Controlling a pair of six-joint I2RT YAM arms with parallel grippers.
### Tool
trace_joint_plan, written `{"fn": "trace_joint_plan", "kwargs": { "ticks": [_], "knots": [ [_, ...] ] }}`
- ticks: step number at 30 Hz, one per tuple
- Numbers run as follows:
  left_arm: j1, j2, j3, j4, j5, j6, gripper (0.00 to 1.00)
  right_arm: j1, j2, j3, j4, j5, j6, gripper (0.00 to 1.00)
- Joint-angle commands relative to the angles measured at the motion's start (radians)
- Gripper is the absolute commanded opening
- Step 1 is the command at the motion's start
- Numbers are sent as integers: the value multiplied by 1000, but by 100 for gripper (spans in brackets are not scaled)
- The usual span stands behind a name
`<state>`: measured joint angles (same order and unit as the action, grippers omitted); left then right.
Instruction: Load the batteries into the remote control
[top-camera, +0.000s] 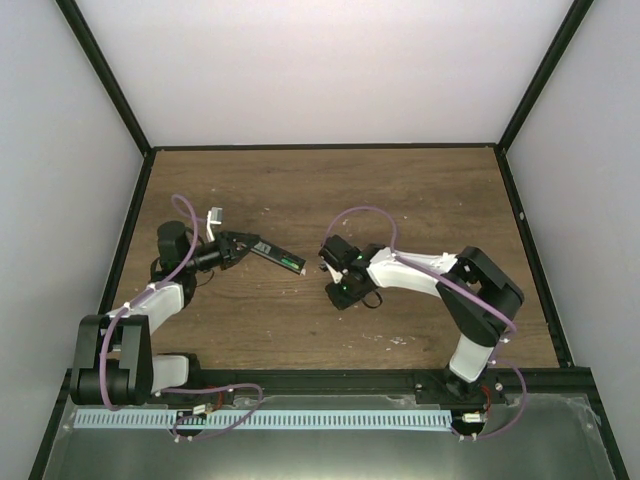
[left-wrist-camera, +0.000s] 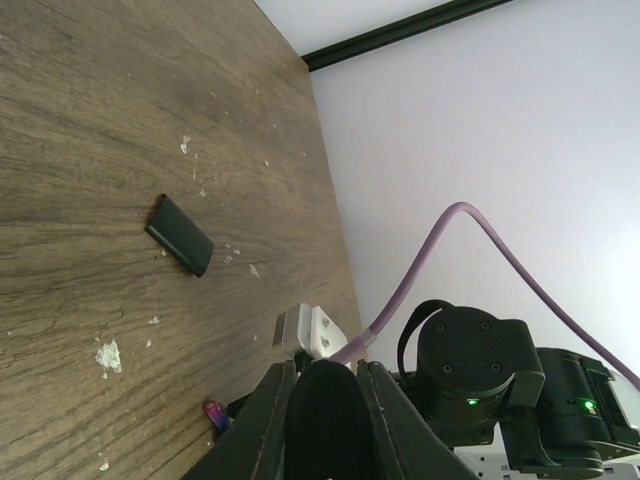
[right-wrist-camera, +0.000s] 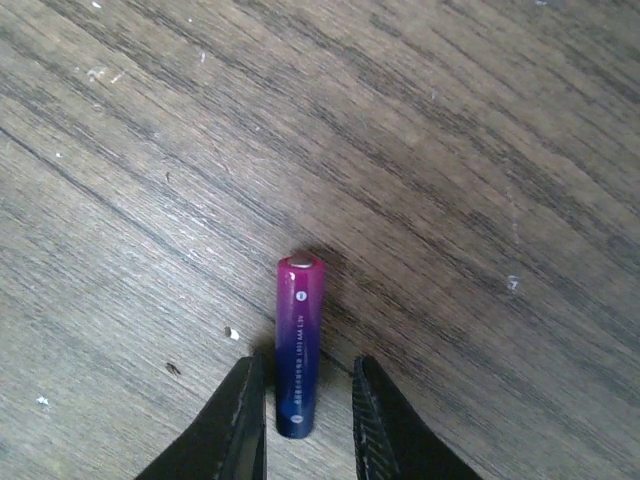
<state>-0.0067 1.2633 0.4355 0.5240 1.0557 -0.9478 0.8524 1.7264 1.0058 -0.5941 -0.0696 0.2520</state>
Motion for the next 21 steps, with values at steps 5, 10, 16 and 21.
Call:
{"fn": "trace_joint_plan", "kwargs": {
  "ticks": [5,10,16,21],
  "knots": [
    [7,-14,-8,8,7,13,0,17,27,2,-15,49,-11,5],
    [8,-16,-7,9,15,13,0,17,-6,-5,-32,62,-19,1],
    [7,-12,-12,-32,27,48,0,9,-124,83,-145,71,-58,1],
    [7,-28,-24,-64,51,74,0,2,-176,244,-284,0,-155,1]
  ]
}}
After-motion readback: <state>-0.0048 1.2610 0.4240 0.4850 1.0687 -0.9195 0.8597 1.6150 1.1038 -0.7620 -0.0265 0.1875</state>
